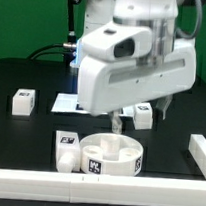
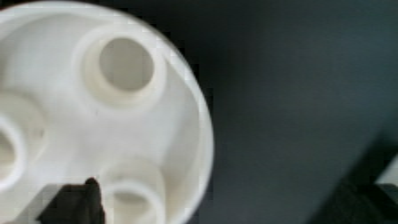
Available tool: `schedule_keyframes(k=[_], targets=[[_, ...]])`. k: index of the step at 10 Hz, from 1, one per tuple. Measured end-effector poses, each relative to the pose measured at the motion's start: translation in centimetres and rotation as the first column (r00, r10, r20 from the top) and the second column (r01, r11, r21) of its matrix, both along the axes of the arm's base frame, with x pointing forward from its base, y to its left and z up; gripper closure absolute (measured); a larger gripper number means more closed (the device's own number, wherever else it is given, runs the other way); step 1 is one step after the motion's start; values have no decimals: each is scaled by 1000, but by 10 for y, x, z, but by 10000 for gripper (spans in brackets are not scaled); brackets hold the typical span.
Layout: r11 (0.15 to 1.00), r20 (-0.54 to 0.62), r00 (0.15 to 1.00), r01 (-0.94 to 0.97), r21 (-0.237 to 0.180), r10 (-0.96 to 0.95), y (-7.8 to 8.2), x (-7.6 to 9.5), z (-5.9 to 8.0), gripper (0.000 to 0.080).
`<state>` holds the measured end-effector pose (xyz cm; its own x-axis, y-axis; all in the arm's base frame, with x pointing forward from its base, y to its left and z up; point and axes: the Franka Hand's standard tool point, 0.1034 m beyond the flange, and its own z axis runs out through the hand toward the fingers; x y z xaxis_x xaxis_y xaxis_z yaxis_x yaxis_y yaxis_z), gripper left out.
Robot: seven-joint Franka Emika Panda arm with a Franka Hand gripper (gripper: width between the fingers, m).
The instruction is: Assemble stool
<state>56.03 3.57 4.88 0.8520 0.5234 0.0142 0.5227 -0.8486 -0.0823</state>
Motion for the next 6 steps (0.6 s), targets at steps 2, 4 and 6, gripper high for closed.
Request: schedule_keyframes(k=[2, 4, 6], targets=[[1000, 23, 1000, 4, -2, -4, -1, 3, -23, 150], [1000, 29, 1000, -9, -4, 9, -2, -2, -35, 150], [998, 62, 996, -59, -15, 60, 0, 1, -32, 173]])
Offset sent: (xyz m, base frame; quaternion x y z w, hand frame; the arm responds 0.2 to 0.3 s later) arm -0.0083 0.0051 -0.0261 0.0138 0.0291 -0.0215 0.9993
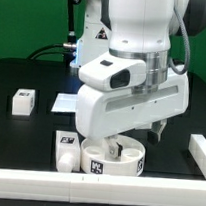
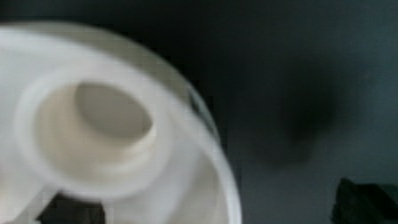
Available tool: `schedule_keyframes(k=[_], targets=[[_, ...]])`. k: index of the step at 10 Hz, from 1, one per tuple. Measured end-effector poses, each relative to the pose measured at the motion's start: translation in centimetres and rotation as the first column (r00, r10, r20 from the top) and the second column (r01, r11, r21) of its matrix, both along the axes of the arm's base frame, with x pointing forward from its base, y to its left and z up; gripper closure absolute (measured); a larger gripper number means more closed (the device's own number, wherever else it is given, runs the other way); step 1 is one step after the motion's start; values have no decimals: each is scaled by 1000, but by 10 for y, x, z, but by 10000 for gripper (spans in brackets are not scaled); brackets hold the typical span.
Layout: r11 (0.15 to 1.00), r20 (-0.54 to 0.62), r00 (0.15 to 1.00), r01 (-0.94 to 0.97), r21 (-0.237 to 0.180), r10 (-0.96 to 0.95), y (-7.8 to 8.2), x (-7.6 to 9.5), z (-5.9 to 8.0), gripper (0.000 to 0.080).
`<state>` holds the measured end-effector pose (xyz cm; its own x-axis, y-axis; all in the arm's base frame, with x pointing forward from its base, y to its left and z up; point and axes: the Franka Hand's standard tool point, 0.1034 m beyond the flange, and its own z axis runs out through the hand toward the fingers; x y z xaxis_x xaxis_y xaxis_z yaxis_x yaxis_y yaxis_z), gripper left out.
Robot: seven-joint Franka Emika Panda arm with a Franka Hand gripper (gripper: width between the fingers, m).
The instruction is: Assemble stool
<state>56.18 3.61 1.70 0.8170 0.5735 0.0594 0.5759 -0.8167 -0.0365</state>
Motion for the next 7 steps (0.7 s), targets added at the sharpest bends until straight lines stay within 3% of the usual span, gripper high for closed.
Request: schedule_keyframes(k=[1, 3, 4, 5, 6, 7], targets=[[1000, -4, 1000, 3, 1, -3, -1, -1, -1, 173], [1000, -4, 1000, 3, 1, -3, 0, -1, -1, 541], [1000, -4, 1000, 3, 1, -3, 0, -1, -1, 541], [1000, -4, 1000, 2, 1, -2, 0, -1, -1, 679], [1000, -1, 1000, -15, -2, 15, 2, 0, 0, 765], [995, 0, 995, -101, -19, 101, 17, 2, 4, 765]])
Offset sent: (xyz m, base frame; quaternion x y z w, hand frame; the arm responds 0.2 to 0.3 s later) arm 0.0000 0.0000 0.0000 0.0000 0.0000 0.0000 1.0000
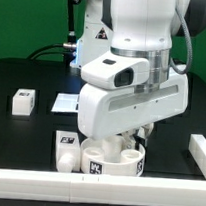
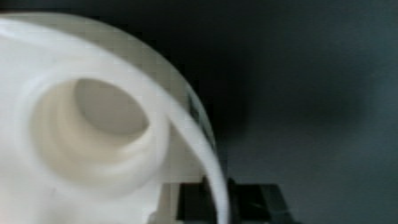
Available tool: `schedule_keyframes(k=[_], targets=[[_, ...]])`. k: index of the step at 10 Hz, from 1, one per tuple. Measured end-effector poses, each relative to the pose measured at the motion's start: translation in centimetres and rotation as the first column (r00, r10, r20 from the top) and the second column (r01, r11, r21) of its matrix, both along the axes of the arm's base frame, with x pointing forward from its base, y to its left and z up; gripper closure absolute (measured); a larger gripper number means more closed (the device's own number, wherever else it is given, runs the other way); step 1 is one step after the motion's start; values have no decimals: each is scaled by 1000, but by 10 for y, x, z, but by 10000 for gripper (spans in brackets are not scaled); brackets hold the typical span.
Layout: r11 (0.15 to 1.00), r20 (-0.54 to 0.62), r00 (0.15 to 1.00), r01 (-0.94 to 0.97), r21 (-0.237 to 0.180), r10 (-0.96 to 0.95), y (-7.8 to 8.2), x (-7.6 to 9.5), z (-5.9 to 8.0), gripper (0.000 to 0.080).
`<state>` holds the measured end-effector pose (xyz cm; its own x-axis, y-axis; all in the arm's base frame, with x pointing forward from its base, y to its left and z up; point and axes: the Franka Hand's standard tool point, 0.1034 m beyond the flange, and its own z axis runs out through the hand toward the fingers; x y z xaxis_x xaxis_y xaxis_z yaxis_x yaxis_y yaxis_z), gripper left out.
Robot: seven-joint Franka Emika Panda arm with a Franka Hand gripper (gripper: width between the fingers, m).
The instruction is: Assemble stool
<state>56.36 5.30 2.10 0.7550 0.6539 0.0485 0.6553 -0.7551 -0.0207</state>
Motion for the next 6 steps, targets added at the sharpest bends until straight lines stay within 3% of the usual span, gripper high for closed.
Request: schedule_keyframes(k=[2, 6], targets=[[991, 0, 991, -137, -1, 137, 34, 12, 8, 775], [989, -6, 989, -148, -1, 148, 33, 9, 3, 775]])
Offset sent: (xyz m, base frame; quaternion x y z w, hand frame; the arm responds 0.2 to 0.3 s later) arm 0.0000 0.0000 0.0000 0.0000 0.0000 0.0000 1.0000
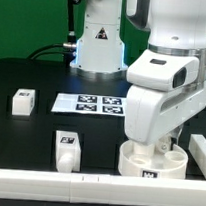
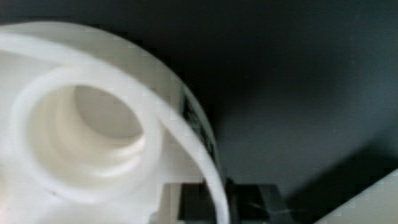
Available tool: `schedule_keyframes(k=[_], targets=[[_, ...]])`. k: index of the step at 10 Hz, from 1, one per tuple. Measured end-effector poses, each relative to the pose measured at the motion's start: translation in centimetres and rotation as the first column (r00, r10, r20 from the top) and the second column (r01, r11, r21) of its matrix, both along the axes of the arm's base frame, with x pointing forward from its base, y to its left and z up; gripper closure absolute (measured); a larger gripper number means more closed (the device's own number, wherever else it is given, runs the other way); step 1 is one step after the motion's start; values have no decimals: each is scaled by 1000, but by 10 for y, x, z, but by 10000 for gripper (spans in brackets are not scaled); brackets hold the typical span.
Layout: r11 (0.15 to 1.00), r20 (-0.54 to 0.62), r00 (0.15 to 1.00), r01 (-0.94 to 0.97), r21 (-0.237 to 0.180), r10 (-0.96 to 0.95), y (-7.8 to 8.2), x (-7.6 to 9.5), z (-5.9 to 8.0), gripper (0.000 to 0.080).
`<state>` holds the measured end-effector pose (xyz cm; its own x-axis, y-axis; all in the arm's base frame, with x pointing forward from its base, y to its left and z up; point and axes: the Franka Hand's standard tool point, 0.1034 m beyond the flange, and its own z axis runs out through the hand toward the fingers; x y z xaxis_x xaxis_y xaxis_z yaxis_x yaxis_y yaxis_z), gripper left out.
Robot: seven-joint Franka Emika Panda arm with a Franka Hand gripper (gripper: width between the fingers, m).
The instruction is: Assemble stool
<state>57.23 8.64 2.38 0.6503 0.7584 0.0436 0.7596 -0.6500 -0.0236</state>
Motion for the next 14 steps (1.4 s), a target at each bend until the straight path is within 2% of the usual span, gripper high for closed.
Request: schedule_keyframes(k=[1, 3, 5, 8, 9, 10, 11, 12, 13, 14], targets=[[1000, 1, 1000, 8, 1, -8, 3, 1, 0, 775], [1000, 4, 1000, 9, 6, -9, 22, 8, -2, 775], [1000, 4, 1000, -2, 8, 2, 32, 8, -6, 775], [1000, 4, 1000, -1, 7, 1, 31, 8, -7, 775], [1000, 4, 1000, -1, 6, 1, 31, 8, -7, 666], [1000, 4, 1000, 4, 3, -4, 27, 8, -7, 503], [1000, 2, 1000, 7, -1, -7, 24, 9, -6, 503], [1000, -4, 1000, 8, -7, -8, 20, 10, 1, 332], [1000, -8, 1000, 7, -9, -7, 20, 11, 10, 213], [1000, -14, 1000, 6, -13, -6, 20, 11, 21, 170]])
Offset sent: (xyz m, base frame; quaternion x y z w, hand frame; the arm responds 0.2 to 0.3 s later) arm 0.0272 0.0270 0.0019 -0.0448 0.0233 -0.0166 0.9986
